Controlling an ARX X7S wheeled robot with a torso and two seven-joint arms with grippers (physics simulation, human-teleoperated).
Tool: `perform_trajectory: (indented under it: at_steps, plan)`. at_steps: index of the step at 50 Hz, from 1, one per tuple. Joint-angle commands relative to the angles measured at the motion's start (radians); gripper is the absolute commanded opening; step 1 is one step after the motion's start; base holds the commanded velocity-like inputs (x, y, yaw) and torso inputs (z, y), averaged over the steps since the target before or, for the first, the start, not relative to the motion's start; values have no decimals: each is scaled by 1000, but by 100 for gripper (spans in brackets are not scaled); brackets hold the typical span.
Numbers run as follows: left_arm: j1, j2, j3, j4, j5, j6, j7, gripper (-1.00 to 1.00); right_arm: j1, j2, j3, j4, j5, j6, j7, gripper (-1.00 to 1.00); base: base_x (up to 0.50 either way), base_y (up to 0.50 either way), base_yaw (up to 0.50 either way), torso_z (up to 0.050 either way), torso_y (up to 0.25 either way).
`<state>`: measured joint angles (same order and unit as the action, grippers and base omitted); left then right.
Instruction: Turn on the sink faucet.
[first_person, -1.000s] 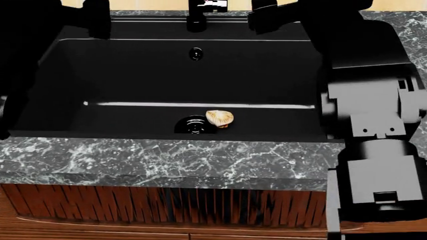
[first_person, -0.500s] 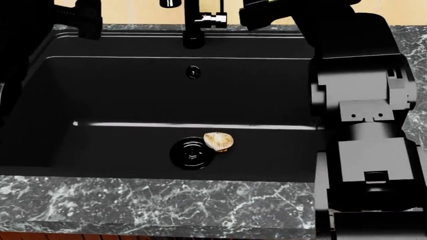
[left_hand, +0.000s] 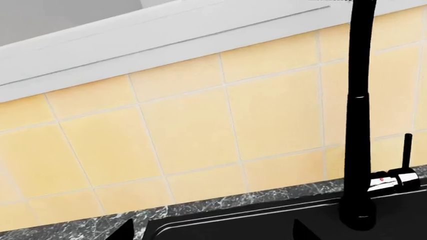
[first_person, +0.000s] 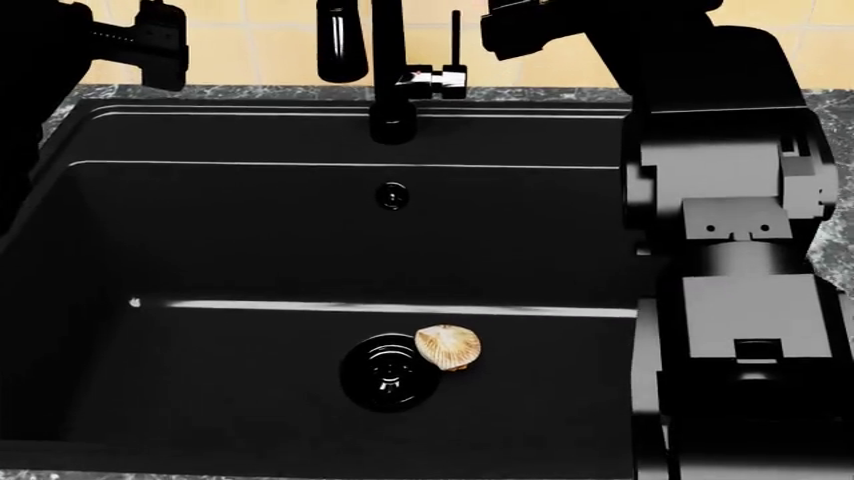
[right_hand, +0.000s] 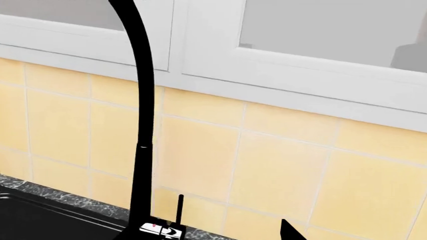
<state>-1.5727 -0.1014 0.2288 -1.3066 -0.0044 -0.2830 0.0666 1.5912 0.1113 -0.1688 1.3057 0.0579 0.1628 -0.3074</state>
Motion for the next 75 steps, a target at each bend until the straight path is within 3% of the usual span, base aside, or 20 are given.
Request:
perform_trajectory:
  at_steps: [1,34,75]
  plan:
    - [17,-10,-13,-2,-7,-9,16,100,-18,4,25,2,-3,1,-8,100,395,129,0,0,0]
    - [22,7,-6,-2,5,-29,68,100,-98,23,58,-27,14,14,-26,100,417,127,0,0,0]
    - [96,-7,-67,-2,-19,73,72,100,-227,-29,160,3,-28,37,20,100,7,1,0,0,0]
